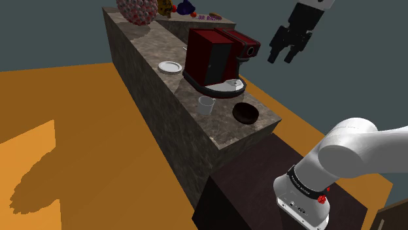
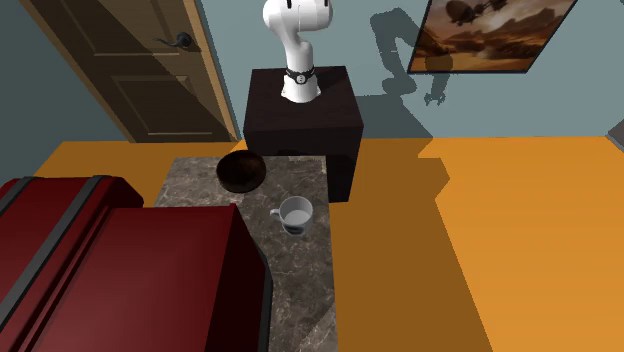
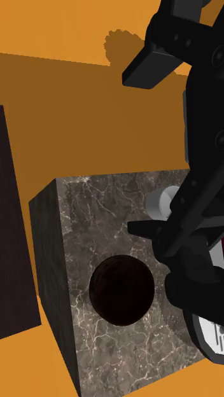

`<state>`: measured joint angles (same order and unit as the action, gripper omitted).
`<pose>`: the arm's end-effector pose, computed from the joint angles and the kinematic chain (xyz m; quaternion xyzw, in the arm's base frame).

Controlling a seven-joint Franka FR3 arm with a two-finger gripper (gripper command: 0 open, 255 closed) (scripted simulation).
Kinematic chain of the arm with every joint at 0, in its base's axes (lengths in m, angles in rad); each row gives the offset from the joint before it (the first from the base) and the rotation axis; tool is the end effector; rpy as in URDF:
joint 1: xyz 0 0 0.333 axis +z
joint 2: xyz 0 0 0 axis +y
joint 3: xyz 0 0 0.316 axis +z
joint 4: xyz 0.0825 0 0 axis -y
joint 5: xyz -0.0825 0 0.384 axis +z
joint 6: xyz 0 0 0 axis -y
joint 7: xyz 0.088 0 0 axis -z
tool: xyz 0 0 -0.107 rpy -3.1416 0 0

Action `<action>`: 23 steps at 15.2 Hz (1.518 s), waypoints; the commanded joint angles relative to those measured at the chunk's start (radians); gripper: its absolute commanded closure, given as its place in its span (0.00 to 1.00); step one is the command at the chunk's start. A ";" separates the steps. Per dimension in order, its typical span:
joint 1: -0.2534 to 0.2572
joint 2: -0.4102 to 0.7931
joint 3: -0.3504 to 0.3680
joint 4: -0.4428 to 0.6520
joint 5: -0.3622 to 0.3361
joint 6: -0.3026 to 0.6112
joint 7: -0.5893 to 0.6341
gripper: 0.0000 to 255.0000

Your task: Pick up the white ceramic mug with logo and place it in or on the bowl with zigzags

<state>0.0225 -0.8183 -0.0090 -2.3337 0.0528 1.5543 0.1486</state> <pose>0.2965 0.0088 0.6095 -0.9972 0.0652 -0.0169 0.0312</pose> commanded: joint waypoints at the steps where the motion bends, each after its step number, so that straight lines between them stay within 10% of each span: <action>1: 0.000 0.000 0.000 0.000 0.000 0.000 0.000 0.00; 23: -0.007 0.670 0.025 -0.039 -0.054 0.710 -0.017 0.00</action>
<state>0.0179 -0.1930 0.0167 -2.3966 0.0042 2.2423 0.1335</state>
